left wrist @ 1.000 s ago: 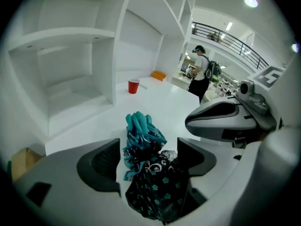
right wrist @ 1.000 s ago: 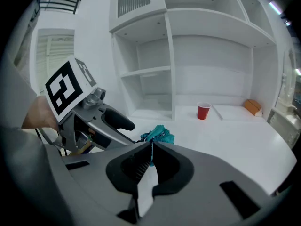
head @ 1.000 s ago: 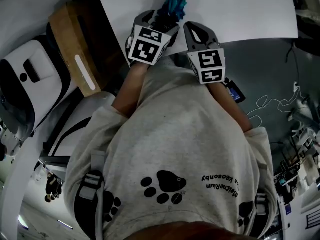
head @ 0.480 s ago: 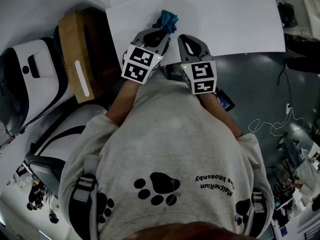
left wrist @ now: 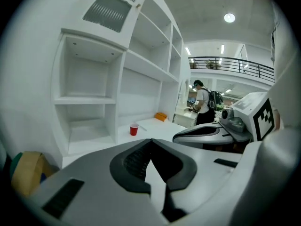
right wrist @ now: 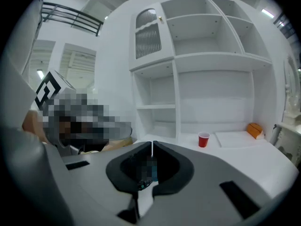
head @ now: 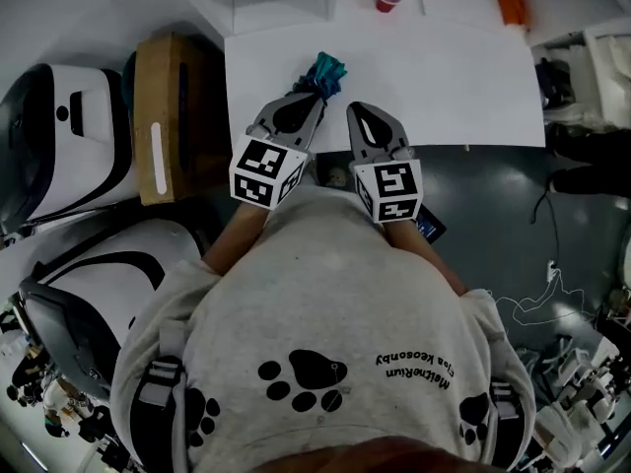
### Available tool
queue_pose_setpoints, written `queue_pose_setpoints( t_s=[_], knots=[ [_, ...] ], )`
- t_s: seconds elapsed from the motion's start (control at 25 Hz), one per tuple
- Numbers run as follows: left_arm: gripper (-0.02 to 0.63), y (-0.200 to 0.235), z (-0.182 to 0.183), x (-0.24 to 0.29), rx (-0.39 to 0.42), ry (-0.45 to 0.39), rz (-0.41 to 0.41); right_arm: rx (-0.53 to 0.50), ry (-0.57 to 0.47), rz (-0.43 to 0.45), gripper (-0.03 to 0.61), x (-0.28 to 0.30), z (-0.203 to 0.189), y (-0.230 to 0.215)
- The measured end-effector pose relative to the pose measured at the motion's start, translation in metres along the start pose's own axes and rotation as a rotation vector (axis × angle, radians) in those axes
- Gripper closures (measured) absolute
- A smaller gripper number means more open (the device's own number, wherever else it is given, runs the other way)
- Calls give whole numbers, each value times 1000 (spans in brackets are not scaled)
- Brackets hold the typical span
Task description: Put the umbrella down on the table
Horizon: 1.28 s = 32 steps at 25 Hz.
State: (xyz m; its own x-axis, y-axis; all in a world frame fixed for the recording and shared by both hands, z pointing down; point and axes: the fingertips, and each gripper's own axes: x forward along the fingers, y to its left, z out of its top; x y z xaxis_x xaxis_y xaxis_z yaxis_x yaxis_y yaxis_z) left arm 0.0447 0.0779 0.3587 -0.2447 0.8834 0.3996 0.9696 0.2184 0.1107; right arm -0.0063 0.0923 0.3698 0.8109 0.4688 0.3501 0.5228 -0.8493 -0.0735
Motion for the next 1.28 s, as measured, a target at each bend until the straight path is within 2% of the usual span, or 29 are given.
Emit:
queue_pose_setpoints(
  t_s=[0.2,0.48,0.72,1.12,1.28],
  knots=[
    [595,-16,14,-34,-15,-104,86,-8,-61,24,545,-31,11,11],
    [595,-29,26,-70,-19,-216,138,-31,-191,30,545,-60,36,25],
    [595,-37,23,-92,3,-234,130,-74,-221,32,545,-69,40,47],
    [595,-22,17,-112,5,-257,119,-104,-204,20,545,-62,37,74],
    [595,-17,20,-120,13,-321,103,-99,-205,-2,545,-59,36,85]
  ],
)
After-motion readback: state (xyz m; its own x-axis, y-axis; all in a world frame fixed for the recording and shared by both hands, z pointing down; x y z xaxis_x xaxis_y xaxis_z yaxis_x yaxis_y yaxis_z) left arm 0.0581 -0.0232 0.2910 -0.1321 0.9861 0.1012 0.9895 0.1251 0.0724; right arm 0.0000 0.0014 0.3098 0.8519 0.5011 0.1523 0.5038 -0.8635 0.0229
